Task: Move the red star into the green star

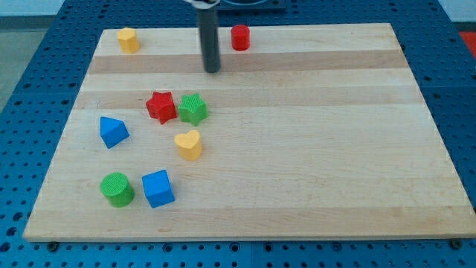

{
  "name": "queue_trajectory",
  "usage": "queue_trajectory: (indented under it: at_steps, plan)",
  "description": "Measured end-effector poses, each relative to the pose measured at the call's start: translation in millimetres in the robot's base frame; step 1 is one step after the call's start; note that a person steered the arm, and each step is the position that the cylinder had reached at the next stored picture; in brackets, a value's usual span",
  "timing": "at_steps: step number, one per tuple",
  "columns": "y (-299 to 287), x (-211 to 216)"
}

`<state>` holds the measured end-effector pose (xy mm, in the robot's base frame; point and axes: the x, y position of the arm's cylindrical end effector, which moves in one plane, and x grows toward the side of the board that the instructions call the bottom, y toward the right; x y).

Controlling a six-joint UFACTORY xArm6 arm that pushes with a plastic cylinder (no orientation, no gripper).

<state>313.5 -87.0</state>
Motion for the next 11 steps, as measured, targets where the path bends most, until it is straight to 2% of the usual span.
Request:
queue_trajectory:
  at_steps: [2,4,6,7,9,11]
  plan:
    - [-98.5,23.7]
    - [-140.9,65.1]
    - [-127.9,106.0]
    - [-103.4,109.0]
    - [-39.5,104.9]
    - [-18.2,67.4]
